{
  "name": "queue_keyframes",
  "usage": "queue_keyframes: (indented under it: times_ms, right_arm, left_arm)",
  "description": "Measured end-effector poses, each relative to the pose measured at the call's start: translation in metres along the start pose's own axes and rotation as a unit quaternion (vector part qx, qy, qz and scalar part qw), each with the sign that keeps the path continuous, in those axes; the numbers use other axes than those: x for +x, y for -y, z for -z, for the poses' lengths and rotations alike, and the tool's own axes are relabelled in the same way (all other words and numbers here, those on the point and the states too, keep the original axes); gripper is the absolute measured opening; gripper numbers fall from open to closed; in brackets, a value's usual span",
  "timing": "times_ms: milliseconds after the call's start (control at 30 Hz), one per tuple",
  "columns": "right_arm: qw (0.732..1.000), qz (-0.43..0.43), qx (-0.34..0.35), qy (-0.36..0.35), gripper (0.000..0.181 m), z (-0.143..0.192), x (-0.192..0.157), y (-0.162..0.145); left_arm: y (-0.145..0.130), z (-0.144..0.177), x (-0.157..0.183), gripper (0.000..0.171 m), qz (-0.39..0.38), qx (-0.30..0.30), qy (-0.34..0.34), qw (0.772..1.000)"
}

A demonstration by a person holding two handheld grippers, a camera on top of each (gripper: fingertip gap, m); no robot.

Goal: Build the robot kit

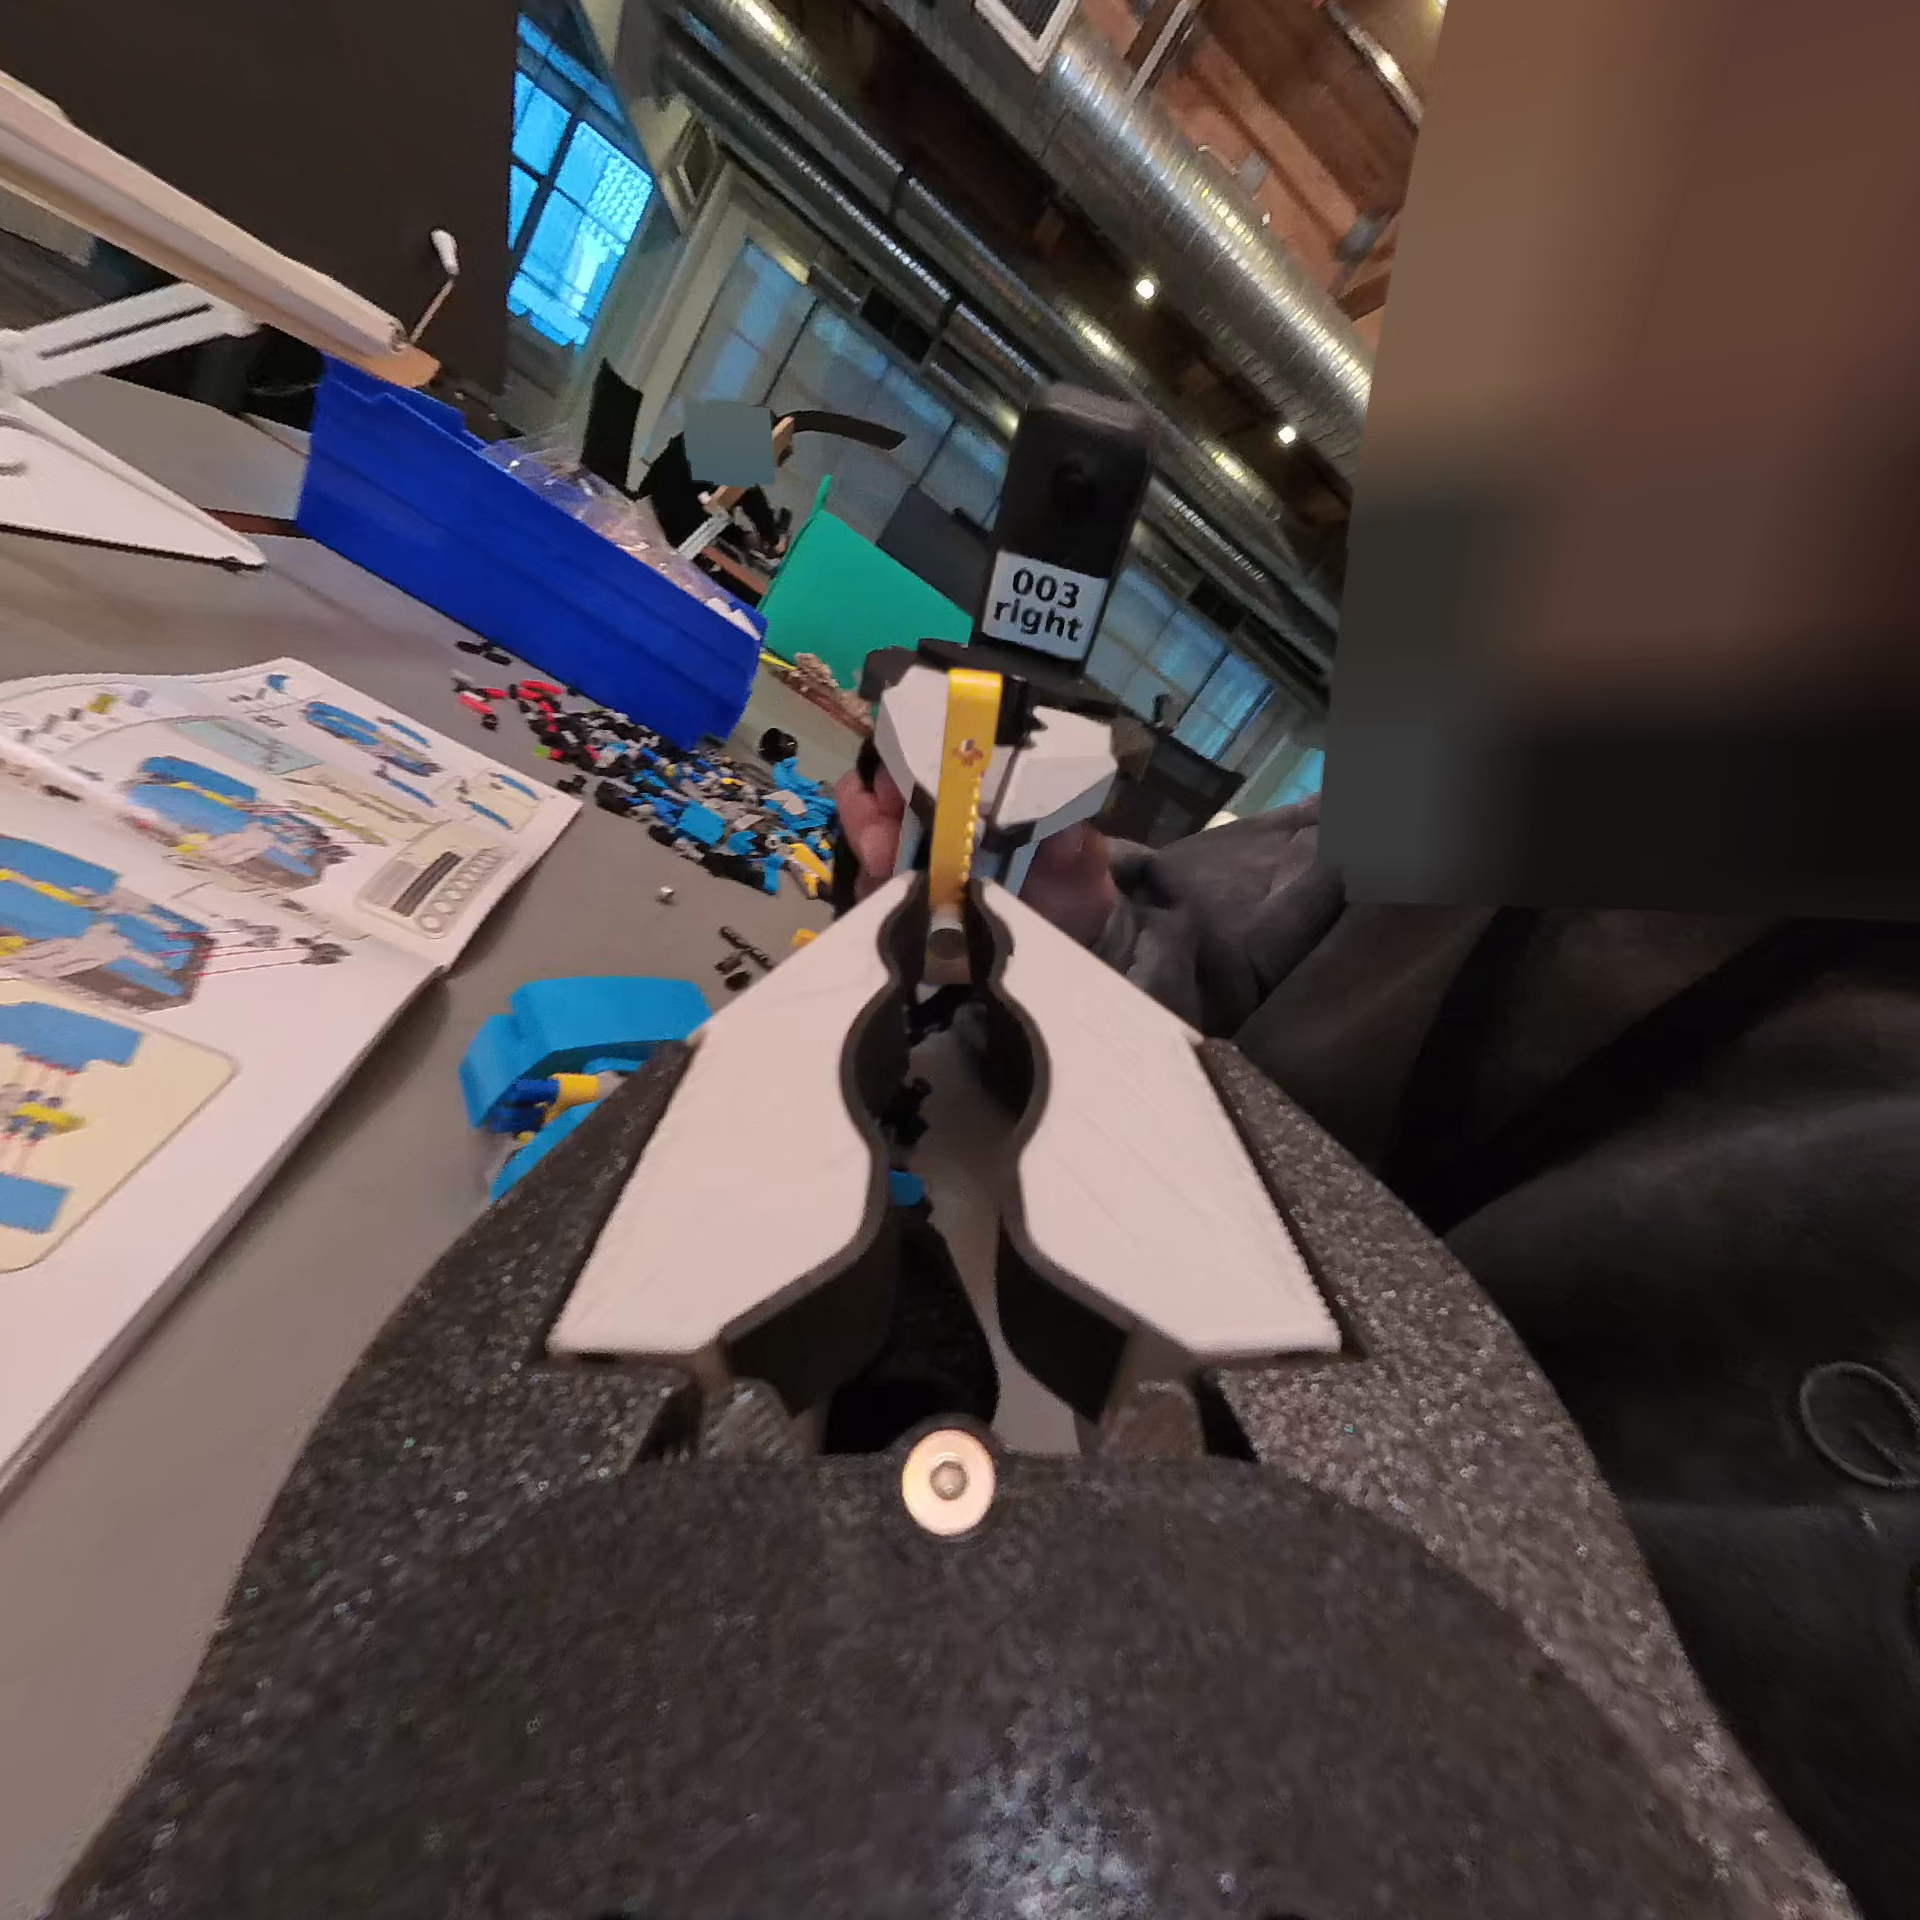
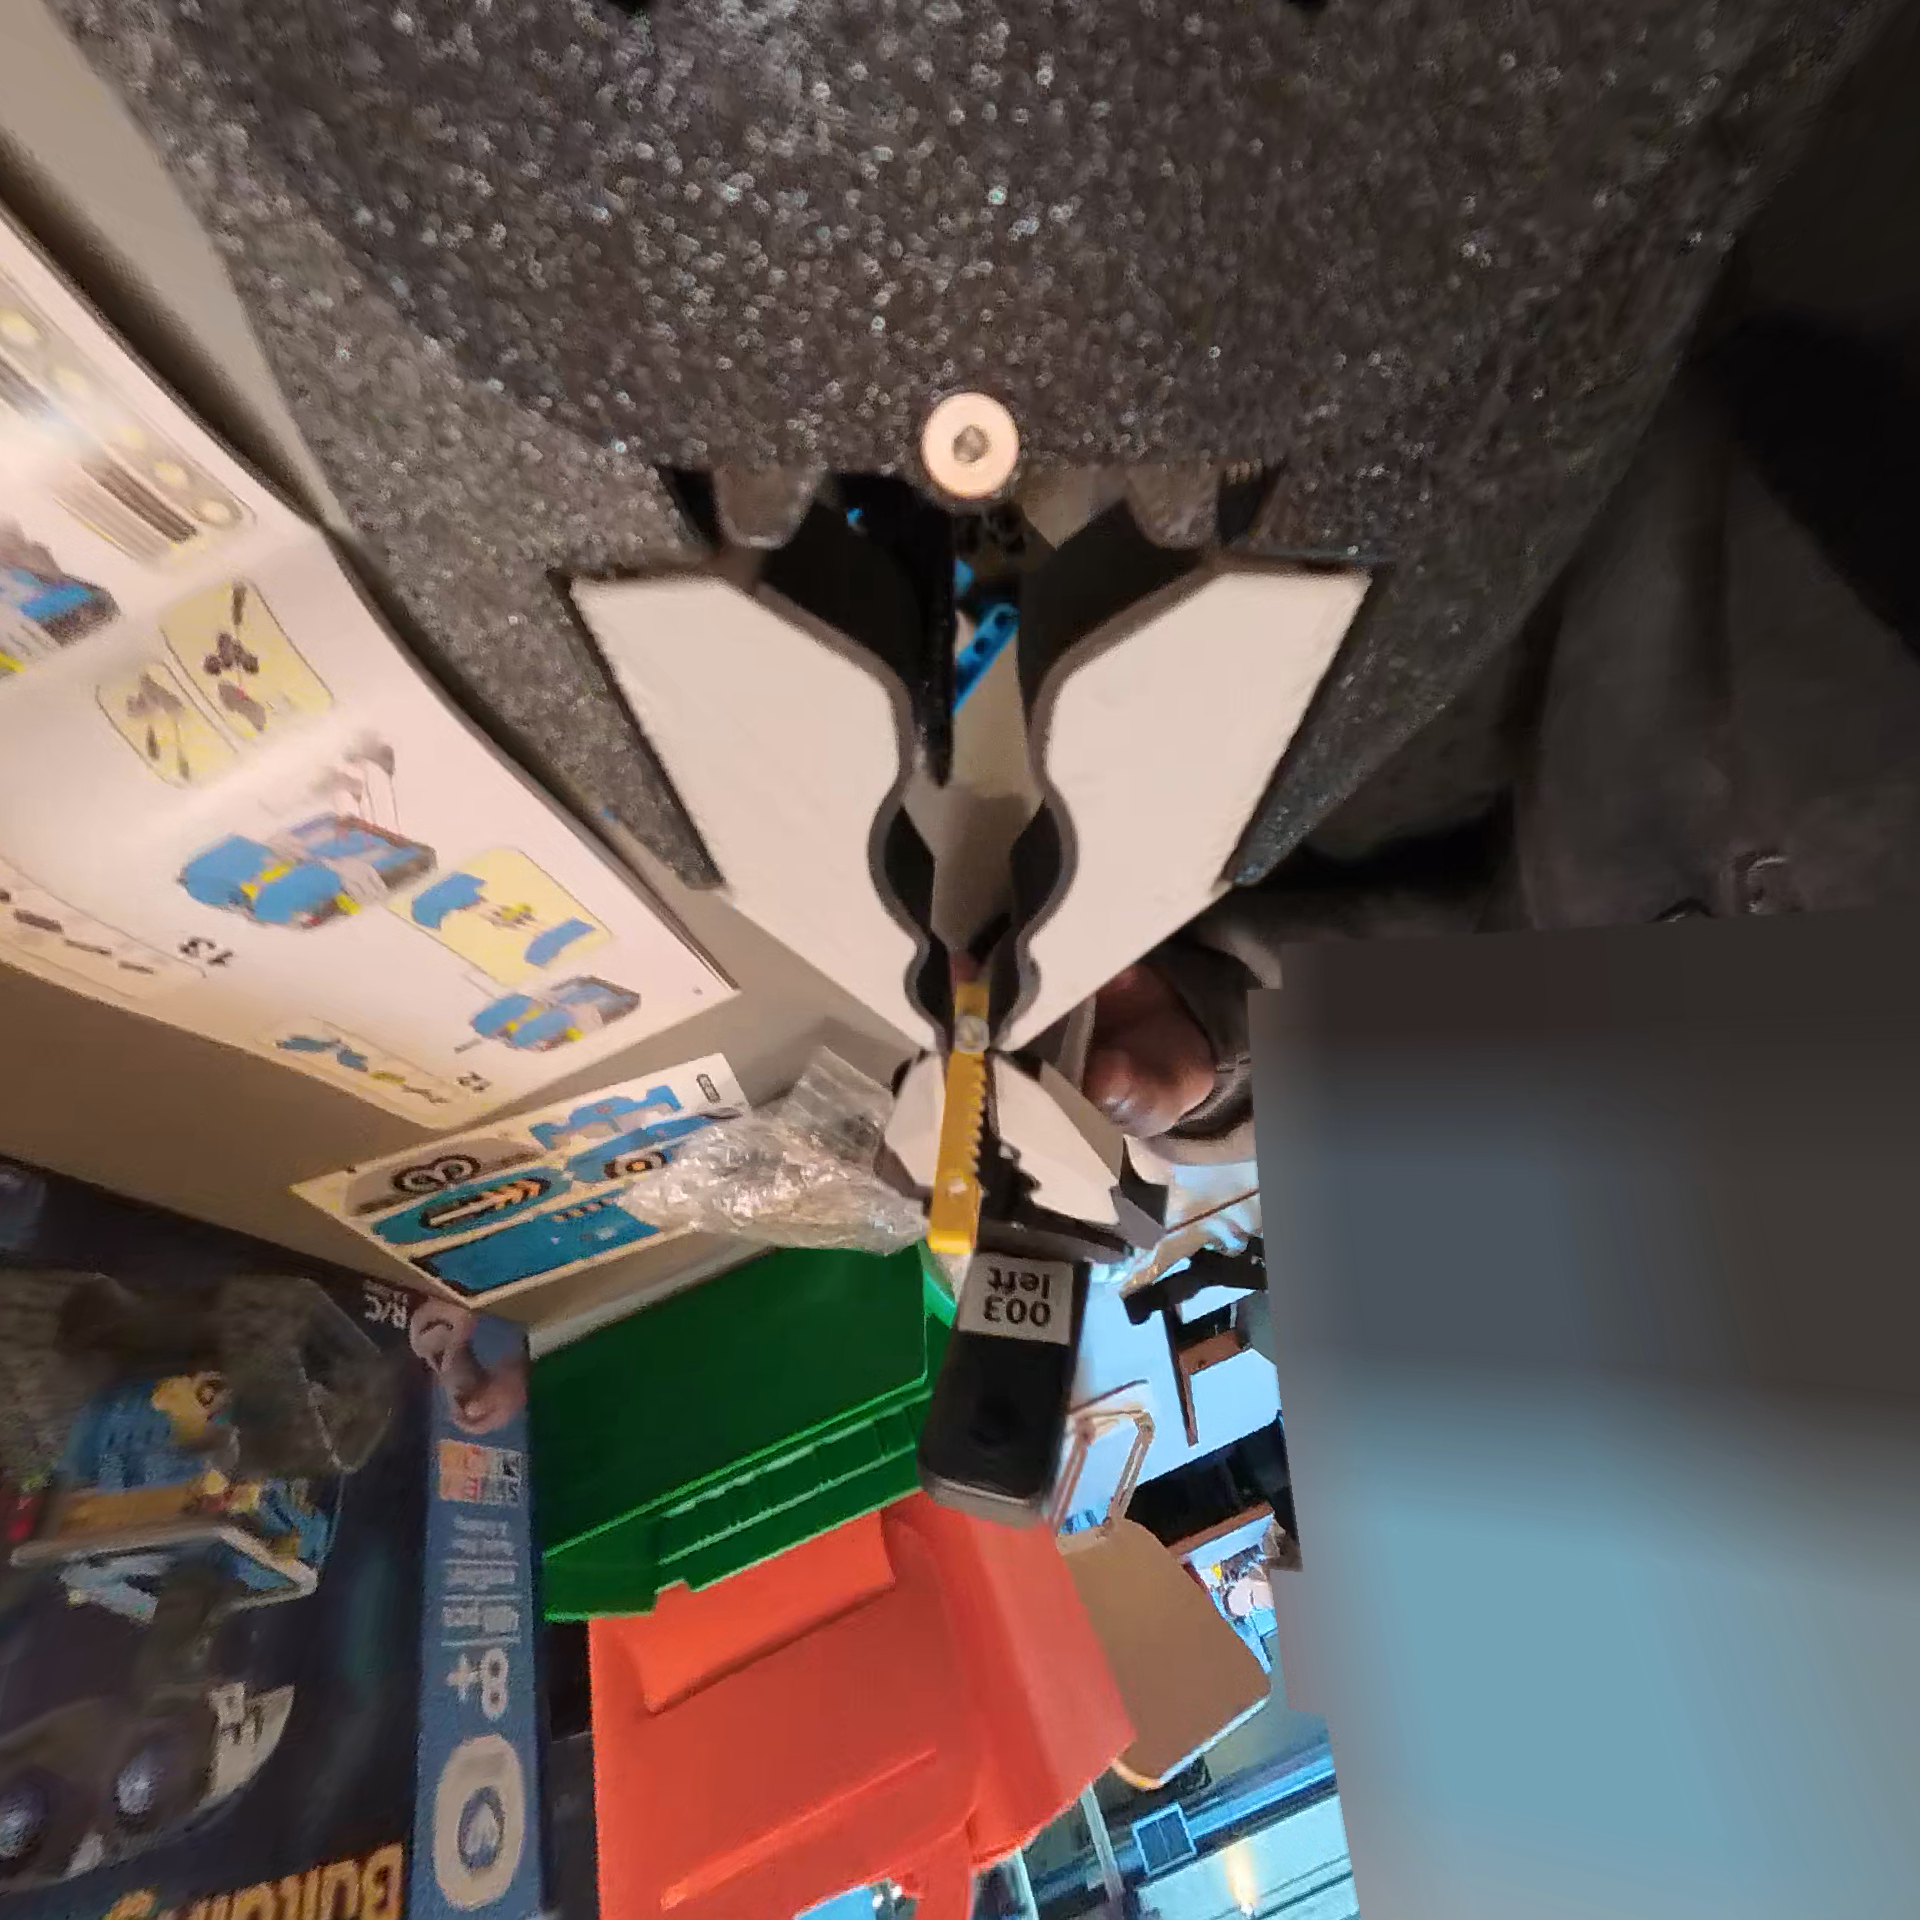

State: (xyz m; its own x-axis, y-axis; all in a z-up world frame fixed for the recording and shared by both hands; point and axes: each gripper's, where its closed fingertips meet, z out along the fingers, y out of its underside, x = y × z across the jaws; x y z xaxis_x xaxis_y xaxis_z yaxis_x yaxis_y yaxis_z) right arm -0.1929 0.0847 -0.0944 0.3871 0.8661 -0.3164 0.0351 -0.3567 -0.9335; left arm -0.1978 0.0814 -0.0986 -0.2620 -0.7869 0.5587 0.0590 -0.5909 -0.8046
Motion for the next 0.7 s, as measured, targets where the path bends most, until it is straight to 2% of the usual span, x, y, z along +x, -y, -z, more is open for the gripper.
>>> queue_keyframes:
  times_ms: [200,500,700]
  right_arm:
    - [0.999,0.037,0.02,-0.006,0.006,-0.002,-0.009,0.005]
    - [0.999,0.041,0.024,0.005,0.006,-0.005,-0.013,0.007]
    - [0.998,0.014,0.046,0.029,0.006,-0.005,-0.014,0.009]
  left_arm:
    - [0.01,0.003,0.01,0.006,0.059,0.043,-0.048,0.996]
    - [0.008,0.0,0.016,0.006,0.035,0.036,-0.041,0.998]
    - [0.01,0.0,0.015,0.006,0.076,0.057,-0.057,0.994]
